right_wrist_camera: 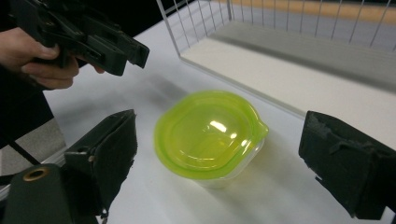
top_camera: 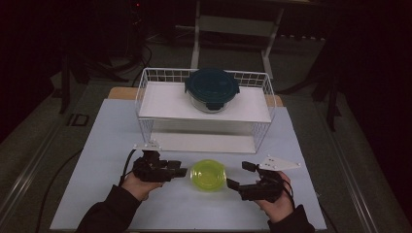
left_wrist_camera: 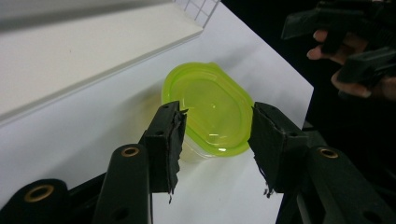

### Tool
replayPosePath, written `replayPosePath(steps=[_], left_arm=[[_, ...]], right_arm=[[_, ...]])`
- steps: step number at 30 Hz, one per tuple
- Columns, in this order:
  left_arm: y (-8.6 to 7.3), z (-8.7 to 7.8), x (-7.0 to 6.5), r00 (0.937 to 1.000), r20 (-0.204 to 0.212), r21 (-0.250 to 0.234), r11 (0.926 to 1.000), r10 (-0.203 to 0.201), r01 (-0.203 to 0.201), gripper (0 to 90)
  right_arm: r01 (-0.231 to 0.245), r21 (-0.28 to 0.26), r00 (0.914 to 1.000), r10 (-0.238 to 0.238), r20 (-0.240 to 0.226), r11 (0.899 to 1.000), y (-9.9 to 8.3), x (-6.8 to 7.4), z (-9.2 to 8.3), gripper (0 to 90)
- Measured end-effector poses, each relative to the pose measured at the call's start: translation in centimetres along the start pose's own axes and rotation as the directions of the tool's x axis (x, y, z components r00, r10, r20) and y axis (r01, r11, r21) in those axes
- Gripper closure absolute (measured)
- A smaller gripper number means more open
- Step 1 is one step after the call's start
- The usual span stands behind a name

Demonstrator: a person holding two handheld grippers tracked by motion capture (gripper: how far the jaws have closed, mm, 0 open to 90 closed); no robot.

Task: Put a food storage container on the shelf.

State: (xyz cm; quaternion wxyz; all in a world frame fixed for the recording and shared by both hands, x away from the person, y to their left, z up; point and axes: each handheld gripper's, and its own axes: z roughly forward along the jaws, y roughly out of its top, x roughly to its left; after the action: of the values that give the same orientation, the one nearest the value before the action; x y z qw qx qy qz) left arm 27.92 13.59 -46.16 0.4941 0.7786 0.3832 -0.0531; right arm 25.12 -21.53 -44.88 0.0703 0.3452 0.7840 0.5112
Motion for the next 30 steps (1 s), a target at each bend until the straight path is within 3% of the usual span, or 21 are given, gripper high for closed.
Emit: replayPosePath(steps=[2,4,5,8,9,12,14,15,16,17,21,23,26,27,30], left_arm=[[0.0,0.4,0.3,0.9993,0.000,-0.007,0.9993,-0.037,0.037,52.4],[0.0,0.6,0.4,0.9989,0.006,-0.003,0.9989,-0.046,0.046,52.4],[-0.1,1.3,0.7,0.9967,0.006,0.011,0.9967,-0.081,0.081,50.7],[-0.4,1.9,1.1,0.9916,0.016,0.016,0.9917,-0.128,0.128,50.7],[-0.6,2.2,1.3,0.9855,0.031,0.021,0.9859,-0.167,0.166,50.7],[-1.0,3.0,1.7,0.9730,0.054,0.043,0.9741,-0.224,0.222,50.7],[-1.2,3.5,1.8,0.9692,0.056,0.058,0.9698,-0.240,0.237,50.7],[-1.2,3.5,1.8,0.9692,0.056,0.058,0.9698,-0.240,0.237,50.7],[-1.4,4.1,1.9,0.9646,0.064,0.075,0.9651,-0.256,0.251,50.7],[-1.5,4.3,2.0,0.9630,0.061,0.081,0.9629,-0.263,0.257,50.8],[-1.7,4.9,2.2,0.9563,0.058,0.088,0.9557,-0.287,0.281,55.1],[-1.8,5.0,2.2,0.9572,0.040,0.086,0.9555,-0.287,0.282,59.2],[-1.9,5.3,2.3,0.9516,0.051,0.096,0.9499,-0.303,0.297,65.0],[-1.9,5.4,2.3,0.9530,0.049,0.098,0.9509,-0.299,0.293,66.2],[-1.8,5.6,2.1,0.9523,0.046,0.096,0.9502,-0.302,0.296,69.5]], right_arm=[[-0.004,0.021,1.0000,0.004,0.008,1.000,0.0,-0.4,0.7,16.2],[-0.021,0.029,0.9997,0.021,0.013,0.999,0.0,-0.5,1.1,16.5],[-0.075,0.056,0.9971,0.074,0.017,0.996,-0.1,-1.2,2.0,19.6],[-0.144,0.095,0.9895,0.144,0.015,0.985,-0.3,-1.8,2.9,21.8],[-0.165,0.106,0.9863,0.165,0.012,0.981,-0.3,-1.9,3.1,23.3],[-0.256,0.152,0.9663,0.257,0.013,0.955,-0.6,-2.8,4.0,30.3],[-0.300,0.169,0.9533,0.301,0.019,0.939,-0.8,-3.3,4.4,34.4],[-0.300,0.169,0.9533,0.301,0.019,0.939,-0.8,-3.3,4.4,34.4],[-0.316,0.176,0.9482,0.317,0.024,0.932,-0.9,-3.4,4.6,36.3],[-0.361,0.195,0.9308,0.365,0.012,0.912,-1.1,-3.9,5.0,39.8],[-0.432,0.229,0.8980,0.440,0.018,0.872,-1.5,-4.5,5.5,48.3],[-0.456,0.249,0.8833,0.469,0.011,0.854,-1.7,-4.7,5.7,53.2],[-0.480,0.268,0.8667,0.499,-0.004,0.835,-1.9,-4.9,5.9,61.3],[-0.485,0.276,0.8620,0.507,-0.009,0.830,-2.0,-4.9,6.0,63.4],[-0.489,0.289,0.8544,0.519,-0.030,0.823,-2.0,-4.7,6.1,71.4]])
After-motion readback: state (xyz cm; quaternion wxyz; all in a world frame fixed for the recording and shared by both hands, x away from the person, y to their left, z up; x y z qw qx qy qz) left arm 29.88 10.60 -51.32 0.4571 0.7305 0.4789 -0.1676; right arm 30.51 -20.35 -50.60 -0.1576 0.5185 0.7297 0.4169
